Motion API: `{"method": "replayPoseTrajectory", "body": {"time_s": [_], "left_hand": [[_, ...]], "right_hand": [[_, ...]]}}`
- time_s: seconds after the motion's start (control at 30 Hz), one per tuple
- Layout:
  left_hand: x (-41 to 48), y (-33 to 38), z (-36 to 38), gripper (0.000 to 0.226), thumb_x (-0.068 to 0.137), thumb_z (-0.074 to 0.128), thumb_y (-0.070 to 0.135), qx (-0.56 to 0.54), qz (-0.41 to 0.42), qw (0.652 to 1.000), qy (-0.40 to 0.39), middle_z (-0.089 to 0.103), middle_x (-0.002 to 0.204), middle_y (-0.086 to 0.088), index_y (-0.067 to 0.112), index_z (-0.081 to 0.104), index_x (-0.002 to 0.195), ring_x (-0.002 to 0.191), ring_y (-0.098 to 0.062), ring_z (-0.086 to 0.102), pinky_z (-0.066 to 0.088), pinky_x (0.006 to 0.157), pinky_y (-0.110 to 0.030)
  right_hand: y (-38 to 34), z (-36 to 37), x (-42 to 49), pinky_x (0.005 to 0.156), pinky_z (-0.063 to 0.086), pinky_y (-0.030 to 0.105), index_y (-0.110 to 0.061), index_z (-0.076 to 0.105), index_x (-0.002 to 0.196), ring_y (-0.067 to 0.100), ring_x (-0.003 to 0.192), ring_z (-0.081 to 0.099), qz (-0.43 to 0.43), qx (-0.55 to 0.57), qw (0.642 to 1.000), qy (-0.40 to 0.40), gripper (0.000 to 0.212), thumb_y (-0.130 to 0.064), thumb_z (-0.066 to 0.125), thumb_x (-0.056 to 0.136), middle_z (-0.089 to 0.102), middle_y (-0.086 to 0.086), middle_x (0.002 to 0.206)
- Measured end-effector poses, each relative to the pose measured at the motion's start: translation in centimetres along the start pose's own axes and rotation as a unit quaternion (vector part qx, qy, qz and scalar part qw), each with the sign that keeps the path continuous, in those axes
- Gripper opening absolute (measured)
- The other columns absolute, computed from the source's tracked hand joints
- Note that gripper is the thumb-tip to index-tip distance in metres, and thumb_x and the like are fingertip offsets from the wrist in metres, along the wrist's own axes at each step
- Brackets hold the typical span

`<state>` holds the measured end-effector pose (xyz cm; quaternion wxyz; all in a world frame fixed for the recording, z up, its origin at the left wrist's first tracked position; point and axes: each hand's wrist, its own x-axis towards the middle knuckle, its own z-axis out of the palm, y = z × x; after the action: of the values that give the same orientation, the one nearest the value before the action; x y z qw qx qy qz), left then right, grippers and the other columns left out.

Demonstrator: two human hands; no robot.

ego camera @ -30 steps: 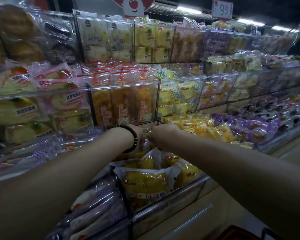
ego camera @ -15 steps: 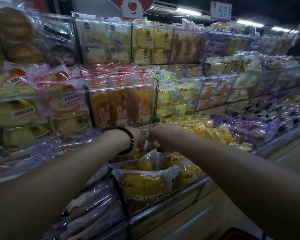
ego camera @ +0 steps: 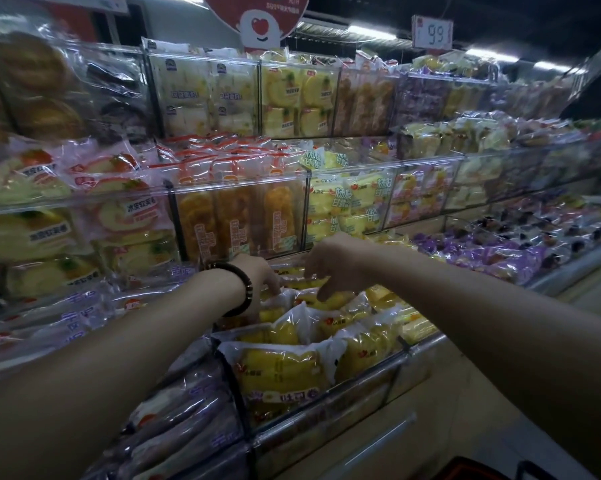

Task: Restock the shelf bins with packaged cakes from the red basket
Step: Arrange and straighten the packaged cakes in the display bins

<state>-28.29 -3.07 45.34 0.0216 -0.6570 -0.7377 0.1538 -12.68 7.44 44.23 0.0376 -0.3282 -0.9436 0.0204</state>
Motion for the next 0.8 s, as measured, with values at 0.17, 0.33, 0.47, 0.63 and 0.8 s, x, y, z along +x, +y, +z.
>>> {"method": "replayPoseTrajectory", "body": {"time_s": [0.17,0.33,0.47,0.63,0.8], "left_hand": [[-1.3,-0.1,-0.2,0.032,0.089,0.079,0.022,-0.088,0.028,0.984,0.151,0.061,0.109,0.005,0.024,0.066,0.118,0.096,-0.016,0.060,0.056,0.080,-0.027],[-2.8,0.8,0.7,0.048,0.090,0.073,0.040,-0.073,0.077,0.994,-0.014,0.067,0.111,0.014,0.035,0.058,0.135,0.105,-0.011,0.063,0.058,0.094,-0.036],[-2.8,0.4,1.4,0.051,0.089,0.072,0.050,-0.069,0.080,0.994,-0.003,0.067,0.114,0.015,0.034,0.058,0.136,0.103,-0.010,0.063,0.058,0.093,-0.036],[-3.1,1.2,1.5,0.038,0.092,0.067,0.051,-0.045,0.067,0.997,0.007,0.063,0.112,0.010,0.030,0.063,0.123,0.102,-0.013,0.060,0.056,0.091,-0.035],[-3.9,1.4,1.7,0.051,0.093,0.066,0.053,-0.067,0.061,0.996,-0.009,0.060,0.113,0.011,0.034,0.050,0.138,0.099,-0.013,0.057,0.056,0.091,-0.036]], "right_hand": [[0.2,-2.3,-2.9,0.088,0.063,0.039,-0.028,0.075,0.118,0.009,0.097,0.072,-0.045,0.033,0.998,-0.025,0.037,-0.006,0.074,0.088,0.074,-0.009,0.107],[-0.1,-1.1,-4.3,0.100,0.057,0.043,-0.027,0.064,0.136,0.015,0.116,0.065,-0.047,-0.029,0.987,-0.153,0.058,-0.008,0.081,0.084,0.068,-0.004,0.128],[0.4,0.1,-4.3,0.105,0.054,0.047,-0.032,0.060,0.140,0.016,0.122,0.062,-0.034,-0.005,0.989,-0.143,0.058,-0.017,0.080,0.087,0.065,-0.006,0.132],[0.5,0.8,-4.0,0.104,0.054,0.048,-0.037,0.058,0.143,0.020,0.124,0.062,-0.040,-0.008,0.990,-0.138,0.058,-0.018,0.076,0.091,0.065,-0.002,0.138],[0.0,1.7,-4.1,0.098,0.054,0.034,-0.027,0.069,0.133,0.023,0.115,0.066,-0.039,-0.006,0.996,-0.080,0.039,-0.015,0.071,0.095,0.069,0.000,0.125]]}}
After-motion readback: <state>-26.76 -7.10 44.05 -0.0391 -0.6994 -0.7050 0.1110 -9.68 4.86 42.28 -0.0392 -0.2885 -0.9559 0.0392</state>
